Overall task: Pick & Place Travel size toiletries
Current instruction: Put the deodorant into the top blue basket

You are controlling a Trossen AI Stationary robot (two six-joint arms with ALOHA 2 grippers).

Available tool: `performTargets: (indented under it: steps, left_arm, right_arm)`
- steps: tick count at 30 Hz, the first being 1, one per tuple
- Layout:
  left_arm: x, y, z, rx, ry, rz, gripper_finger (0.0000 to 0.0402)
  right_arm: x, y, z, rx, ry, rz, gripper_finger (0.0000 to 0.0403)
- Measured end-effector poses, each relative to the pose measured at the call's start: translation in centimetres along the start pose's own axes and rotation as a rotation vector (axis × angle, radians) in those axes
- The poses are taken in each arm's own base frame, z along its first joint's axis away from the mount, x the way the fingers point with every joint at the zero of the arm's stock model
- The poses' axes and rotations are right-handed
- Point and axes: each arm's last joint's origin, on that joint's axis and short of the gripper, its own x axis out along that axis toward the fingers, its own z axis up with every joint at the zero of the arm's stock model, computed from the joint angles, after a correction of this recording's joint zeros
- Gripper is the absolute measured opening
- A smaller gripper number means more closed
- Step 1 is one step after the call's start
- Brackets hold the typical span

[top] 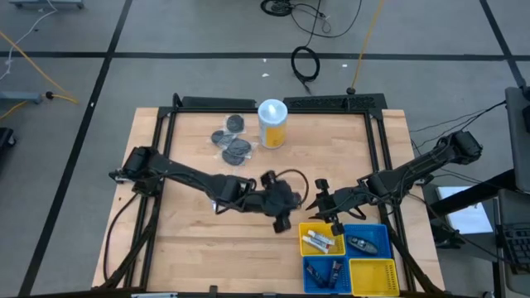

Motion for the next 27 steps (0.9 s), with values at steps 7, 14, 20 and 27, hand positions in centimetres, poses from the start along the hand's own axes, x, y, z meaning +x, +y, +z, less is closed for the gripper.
performTargets:
  steps: [7, 14, 20, 27]
  left_arm:
    - [-0.9, -2.7, 1.4, 0.155, -0.16, -0.298, 0.02]
    - [-1.5, -4.0, 2.1, 0.272, -0.277, -0.488, 0.02]
    - [-1.7, -4.6, 2.5, 0.385, -0.382, -0.657, 0.02]
    - [-1.4, -4.5, 1.9, 0.459, -0.488, -0.754, 0.02]
  right_arm:
    - [-0.1, 0.5, 0.1, -0.007, -0.009, 0.02, 0.0125]
    - [-0.2, 1.7, 0.7, -0.021, -0.081, 0.066, 0.0125]
    - [-0.5, 2.9, 1.2, -0.049, -0.146, 0.108, 0.0125]
    - [-0.8, 3.7, 1.8, -0.08, -0.216, 0.137, 0.0125]
